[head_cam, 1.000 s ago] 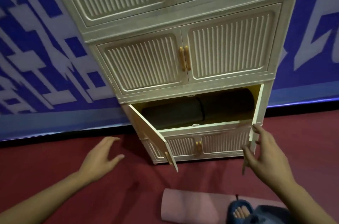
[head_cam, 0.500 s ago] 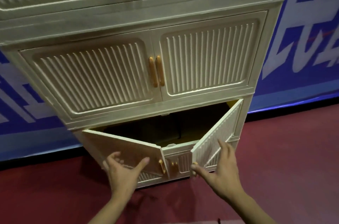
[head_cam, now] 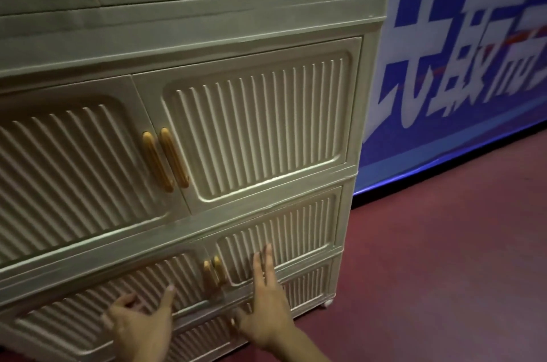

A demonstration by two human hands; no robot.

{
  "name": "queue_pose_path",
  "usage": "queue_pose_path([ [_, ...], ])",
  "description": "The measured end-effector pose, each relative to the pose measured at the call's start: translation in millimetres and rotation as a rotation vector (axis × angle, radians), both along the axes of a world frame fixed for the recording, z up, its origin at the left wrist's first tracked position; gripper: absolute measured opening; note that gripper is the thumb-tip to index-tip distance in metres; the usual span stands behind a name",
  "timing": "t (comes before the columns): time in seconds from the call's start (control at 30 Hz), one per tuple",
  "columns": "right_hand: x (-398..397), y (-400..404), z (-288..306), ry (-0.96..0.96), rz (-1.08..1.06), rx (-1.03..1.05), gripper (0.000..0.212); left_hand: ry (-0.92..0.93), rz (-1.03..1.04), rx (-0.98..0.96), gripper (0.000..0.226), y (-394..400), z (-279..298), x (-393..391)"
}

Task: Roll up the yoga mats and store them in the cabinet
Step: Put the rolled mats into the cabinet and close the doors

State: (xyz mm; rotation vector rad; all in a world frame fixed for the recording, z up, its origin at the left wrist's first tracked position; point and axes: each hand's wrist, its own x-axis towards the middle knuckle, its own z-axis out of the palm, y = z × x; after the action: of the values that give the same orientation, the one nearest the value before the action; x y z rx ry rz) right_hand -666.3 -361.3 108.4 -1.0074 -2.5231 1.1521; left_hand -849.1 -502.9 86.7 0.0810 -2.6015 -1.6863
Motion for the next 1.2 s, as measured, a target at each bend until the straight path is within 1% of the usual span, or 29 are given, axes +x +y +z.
queue_pose_path([
  [0.07, 16.5, 5.1, -15.2, -0.107, -0.012, -0.028, 0.101, -0.100, -0.013, 0.041, 0.070, -0.3, -23.9, -0.7],
  [0.13, 41.6, 8.6, -37.1, -0.324, 0.003, -0.077, 0.086, -0.244, -0.124, 0.069, 0.074, -7.5, -50.3, 16.5],
  [0.17, 57.4, 9.0, -49.7, -0.475, 0.043, -0.115, 0.081, -0.321, -0.202, 0.031, 0.068, -12.8, -66.4, 31.6],
  [0.2, 71.6, 7.1, -57.3, -0.624, 0.102, -0.160, 0.074, -0.417, -0.306, -0.045, 0.057, -19.9, -76.6, 51.6],
  [0.23, 84.0, 2.6, -59.4, -0.758, 0.155, -0.262, 0.066, -0.505, -0.386, -0.122, 0.047, -27.7, -94.7, 70.7],
  [0.3, 100.3, -6.8, -64.4, -0.892, 0.278, -0.353, 0.050, -0.624, -0.444, -0.226, 0.050, -39.8, -130.4, 100.8],
  [0.33, 102.9, -12.1, -65.5, -0.912, 0.345, -0.331, 0.047, -0.640, -0.452, -0.270, 0.050, -41.2, -141.0, 113.0],
  [0.4, 102.2, -18.3, -63.8, -0.868, 0.386, -0.294, 0.048, -0.599, -0.471, -0.335, 0.045, -30.6, -150.2, 128.4],
  [0.5, 93.8, -25.7, -60.1, -0.721, 0.369, -0.273, 0.058, -0.563, -0.499, -0.391, 0.039, 8.0, -123.4, 135.8],
  [0.6, 87.8, -24.3, -50.6, -0.611, 0.382, -0.280, 0.058, -0.466, -0.438, -0.417, 0.030, 52.8, -109.5, 121.2],
  [0.63, 86.0, -23.2, -47.4, -0.597, 0.389, -0.282, 0.057, -0.456, -0.402, -0.431, 0.029, 65.0, -115.5, 113.4],
  [0.67, 85.2, -21.6, -46.0, -0.581, 0.393, -0.277, 0.056, -0.455, -0.363, -0.449, 0.037, 74.8, -131.4, 101.8],
  [0.73, 86.6, -14.6, -43.4, -0.573, 0.383, -0.273, 0.056, -0.437, -0.301, -0.490, 0.061, 91.9, -168.3, 80.4],
  [0.77, 88.1, -9.8, -43.4, -0.567, 0.379, -0.271, 0.057, -0.430, -0.278, -0.492, 0.067, 99.3, -167.7, 80.1],
  [0.8, 91.1, -4.8, -40.6, -0.564, 0.386, -0.262, 0.058, -0.441, -0.255, -0.490, 0.065, 104.1, -168.1, 81.0],
  [0.83, 93.2, 1.2, -40.3, -0.563, 0.385, -0.256, 0.059, -0.433, -0.235, -0.477, 0.058, 108.2, -149.3, 89.0],
  [0.9, 96.8, 13.5, -42.9, -0.579, 0.375, -0.278, 0.060, -0.420, -0.212, -0.527, 0.045, 114.9, -138.9, 95.1],
  [0.97, 100.4, 25.6, -46.7, -0.584, 0.368, -0.289, 0.058, -0.391, -0.240, -0.612, 0.039, 115.2, -140.8, 96.7],
  [1.0, 103.1, 31.2, -48.3, -0.591, 0.362, -0.301, 0.057, -0.364, -0.272, -0.656, 0.038, 113.5, -141.1, 99.5],
  [1.1, 110.8, 45.3, -58.3, -0.594, 0.306, -0.342, 0.054, -0.319, -0.310, -0.696, 0.039, 104.6, -152.5, 102.2],
  [1.2, 112.5, 50.7, -64.9, -0.562, 0.217, -0.331, 0.050, -0.345, -0.304, -0.700, 0.045, 93.3, -154.6, 114.2],
])
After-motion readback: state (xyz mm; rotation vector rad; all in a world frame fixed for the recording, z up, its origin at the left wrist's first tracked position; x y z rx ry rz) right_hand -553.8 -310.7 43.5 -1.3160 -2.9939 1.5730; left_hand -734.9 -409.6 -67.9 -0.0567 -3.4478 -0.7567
